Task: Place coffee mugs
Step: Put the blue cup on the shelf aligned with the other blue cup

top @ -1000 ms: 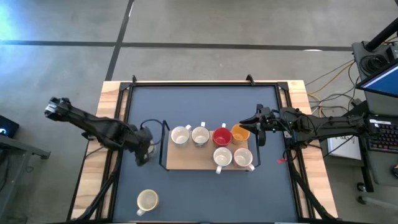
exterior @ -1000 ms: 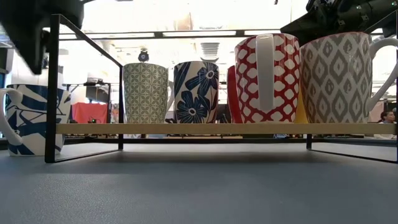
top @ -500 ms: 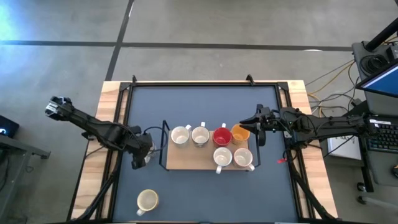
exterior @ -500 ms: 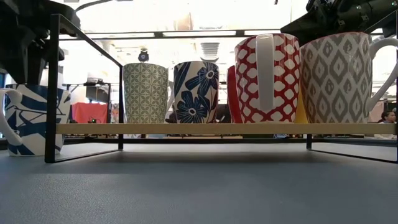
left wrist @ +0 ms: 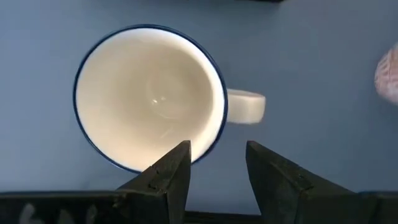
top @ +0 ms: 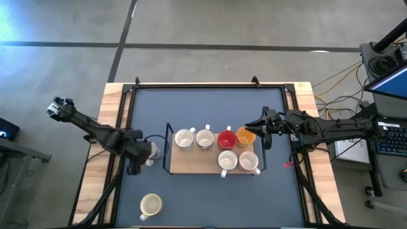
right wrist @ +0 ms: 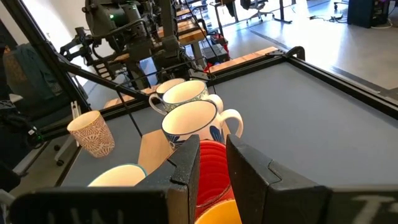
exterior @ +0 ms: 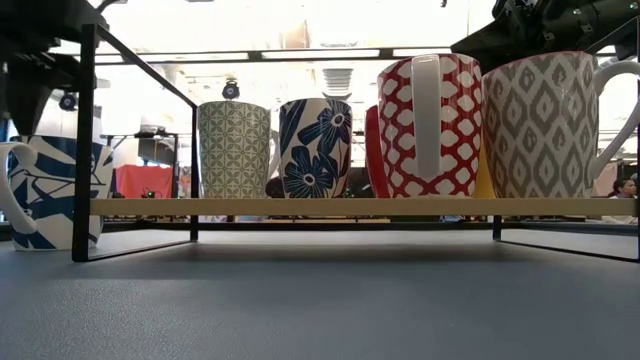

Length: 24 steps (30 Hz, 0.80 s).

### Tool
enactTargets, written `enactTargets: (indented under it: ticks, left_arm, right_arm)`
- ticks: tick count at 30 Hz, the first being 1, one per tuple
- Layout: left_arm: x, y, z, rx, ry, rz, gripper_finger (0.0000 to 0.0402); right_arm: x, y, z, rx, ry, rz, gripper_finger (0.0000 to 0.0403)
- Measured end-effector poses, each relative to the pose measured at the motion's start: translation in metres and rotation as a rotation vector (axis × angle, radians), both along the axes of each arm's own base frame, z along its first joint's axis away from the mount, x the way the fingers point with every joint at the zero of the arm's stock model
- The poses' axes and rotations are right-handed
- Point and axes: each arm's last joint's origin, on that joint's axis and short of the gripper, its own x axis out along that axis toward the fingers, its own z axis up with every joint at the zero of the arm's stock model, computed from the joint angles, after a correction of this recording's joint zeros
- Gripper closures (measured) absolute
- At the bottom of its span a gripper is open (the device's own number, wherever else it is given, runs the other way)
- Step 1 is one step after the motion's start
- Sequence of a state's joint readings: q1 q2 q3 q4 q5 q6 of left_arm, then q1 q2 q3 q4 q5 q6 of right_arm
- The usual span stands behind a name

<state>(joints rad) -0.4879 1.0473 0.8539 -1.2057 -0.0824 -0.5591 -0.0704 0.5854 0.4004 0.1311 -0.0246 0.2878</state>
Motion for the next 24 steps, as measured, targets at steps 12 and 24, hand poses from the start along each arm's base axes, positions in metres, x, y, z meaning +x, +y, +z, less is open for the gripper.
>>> enactTargets:
  ticks: [12,24]
  left_arm:
    - [-0.002,0.002,-0.028,0.077,0.014,-0.139,0.0265]
    - [0.003,-0.001,-0.032,0.058,-0.031,-0.055,0.0390]
  right_arm:
    - [0.000,0.000,0.000,0.000,0.000,0.000,0.0335]
    - [0.000,0.000,0.000,0.000,0.000,0.000,0.0335]
